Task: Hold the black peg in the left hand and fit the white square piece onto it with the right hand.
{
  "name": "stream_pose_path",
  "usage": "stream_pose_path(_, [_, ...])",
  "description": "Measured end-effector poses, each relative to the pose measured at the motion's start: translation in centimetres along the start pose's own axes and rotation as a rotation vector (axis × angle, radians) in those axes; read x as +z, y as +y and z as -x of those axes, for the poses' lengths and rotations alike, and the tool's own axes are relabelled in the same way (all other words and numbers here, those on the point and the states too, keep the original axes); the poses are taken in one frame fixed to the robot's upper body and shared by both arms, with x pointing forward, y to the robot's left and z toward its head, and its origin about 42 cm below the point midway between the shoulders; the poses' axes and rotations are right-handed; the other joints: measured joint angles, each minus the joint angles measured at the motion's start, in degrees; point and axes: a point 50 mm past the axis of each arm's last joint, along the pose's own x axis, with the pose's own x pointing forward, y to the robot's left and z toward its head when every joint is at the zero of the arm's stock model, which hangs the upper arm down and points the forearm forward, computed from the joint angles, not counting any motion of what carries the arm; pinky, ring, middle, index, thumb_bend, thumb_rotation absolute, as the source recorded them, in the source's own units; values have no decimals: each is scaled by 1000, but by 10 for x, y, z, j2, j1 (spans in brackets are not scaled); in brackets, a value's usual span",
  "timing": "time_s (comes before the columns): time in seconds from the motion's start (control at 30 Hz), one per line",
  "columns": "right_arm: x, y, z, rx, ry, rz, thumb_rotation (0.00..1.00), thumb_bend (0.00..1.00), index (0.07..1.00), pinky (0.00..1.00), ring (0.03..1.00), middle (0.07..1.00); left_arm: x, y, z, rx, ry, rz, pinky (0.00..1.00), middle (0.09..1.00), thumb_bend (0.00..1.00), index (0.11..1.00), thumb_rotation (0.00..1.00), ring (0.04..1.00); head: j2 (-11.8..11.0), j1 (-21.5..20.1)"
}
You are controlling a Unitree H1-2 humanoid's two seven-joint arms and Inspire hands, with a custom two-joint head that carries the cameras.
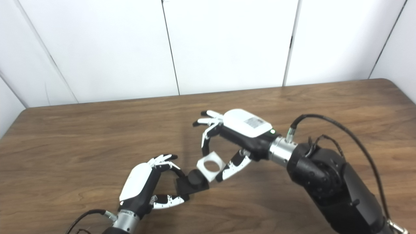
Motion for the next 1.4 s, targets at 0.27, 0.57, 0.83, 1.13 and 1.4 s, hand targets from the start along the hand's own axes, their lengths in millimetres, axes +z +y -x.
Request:
stream_pose_path(0.27, [8,11,-3,24,-15,-10,150,525,491,914,998,909,0,0,-1,-1,-3,-1,966,862,503,493,83,920,2,-1])
stream_pose_path(0.57, [17,18,-11,27,-44,-21,151,525,491,929,1000,913,0,0,-1,-4,-3,2,974,868,503,493,82,930,4,-2])
stream_pose_path(0.83, [19,23,-17,31,-48,-36,152,525,491,933,1000,915,0,-1,-1,-9,1,18,983,873,503,493,80,938,4,-3])
stream_pose_path(1.13, [15,28,-23,45,-35,-43,153,525,490,922,1000,917,1,-2,-1,-11,1,20,964,872,503,493,79,934,5,-2])
stream_pose_path(1.4, [16,23,-25,34,-37,-28,151,525,491,932,1000,921,1,-2,-1,-12,3,23,969,874,503,493,80,938,5,-3])
